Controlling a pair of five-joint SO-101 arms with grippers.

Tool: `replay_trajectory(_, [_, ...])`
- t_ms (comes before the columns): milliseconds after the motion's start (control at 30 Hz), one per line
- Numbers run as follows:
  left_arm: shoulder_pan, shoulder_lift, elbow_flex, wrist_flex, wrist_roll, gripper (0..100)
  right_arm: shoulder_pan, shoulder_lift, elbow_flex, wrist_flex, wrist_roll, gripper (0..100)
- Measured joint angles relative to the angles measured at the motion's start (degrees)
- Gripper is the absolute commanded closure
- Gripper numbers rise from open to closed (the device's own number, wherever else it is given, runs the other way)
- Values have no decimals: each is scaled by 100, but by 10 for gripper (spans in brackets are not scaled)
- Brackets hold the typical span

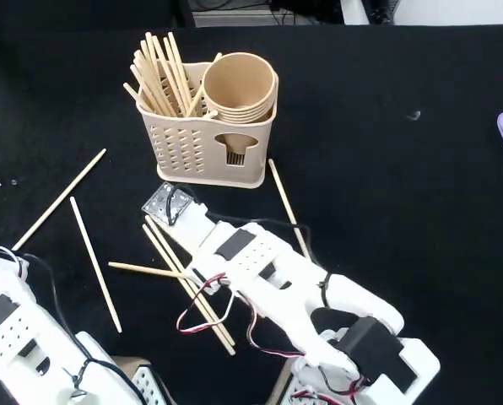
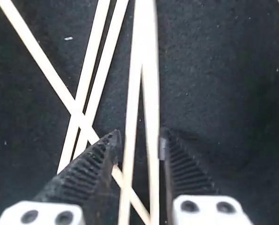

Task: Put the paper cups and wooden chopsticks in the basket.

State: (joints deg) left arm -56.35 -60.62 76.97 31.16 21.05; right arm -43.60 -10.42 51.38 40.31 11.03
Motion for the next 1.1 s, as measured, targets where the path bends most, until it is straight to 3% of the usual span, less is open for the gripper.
replay_trajectory(300, [0, 0, 0, 0, 0, 895, 9, 844, -545, 167, 9, 841])
replay_trajectory(467, [0, 0, 0, 0, 0, 895, 44, 888, -607, 202, 501, 993])
replay_trajectory(733, [0, 0, 0, 0, 0, 895, 501, 448, -580, 193, 668, 988])
replay_trajectory(1100, [0, 0, 0, 0, 0, 895, 563, -862, -18, 193, 668, 988])
